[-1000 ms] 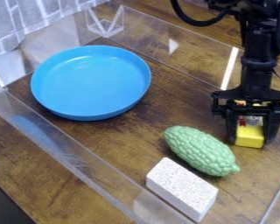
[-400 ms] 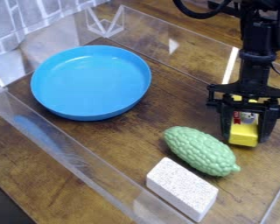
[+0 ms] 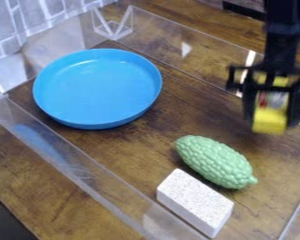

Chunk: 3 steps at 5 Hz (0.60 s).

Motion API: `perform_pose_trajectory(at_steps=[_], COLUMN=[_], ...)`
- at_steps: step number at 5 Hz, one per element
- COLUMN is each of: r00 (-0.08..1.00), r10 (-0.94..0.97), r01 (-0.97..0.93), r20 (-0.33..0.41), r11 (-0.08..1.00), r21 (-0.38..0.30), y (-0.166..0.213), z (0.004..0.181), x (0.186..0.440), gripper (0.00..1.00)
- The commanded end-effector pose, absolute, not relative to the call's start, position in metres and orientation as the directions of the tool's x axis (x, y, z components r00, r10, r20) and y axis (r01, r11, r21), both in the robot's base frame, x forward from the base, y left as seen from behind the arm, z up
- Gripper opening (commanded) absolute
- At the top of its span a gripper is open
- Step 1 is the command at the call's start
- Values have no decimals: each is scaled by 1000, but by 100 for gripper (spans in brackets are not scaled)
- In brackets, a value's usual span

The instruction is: Put the yellow brick in the blue tray

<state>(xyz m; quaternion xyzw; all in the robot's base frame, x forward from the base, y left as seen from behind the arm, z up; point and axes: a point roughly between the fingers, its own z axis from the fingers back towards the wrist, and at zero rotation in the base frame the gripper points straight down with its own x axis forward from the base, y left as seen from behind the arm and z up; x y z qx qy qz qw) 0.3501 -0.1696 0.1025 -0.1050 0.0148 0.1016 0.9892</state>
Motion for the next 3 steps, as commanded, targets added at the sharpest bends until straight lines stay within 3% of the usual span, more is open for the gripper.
perform_pose_trajectory(at_steps=[1,3], r00=[975,961], r10=[213,261], r01=[-187,-224], r20=[65,92], r11=[942,930], r21=[-277,-291], y=[-153,-108], z=[164,162], x=[342,310], gripper=[0,0])
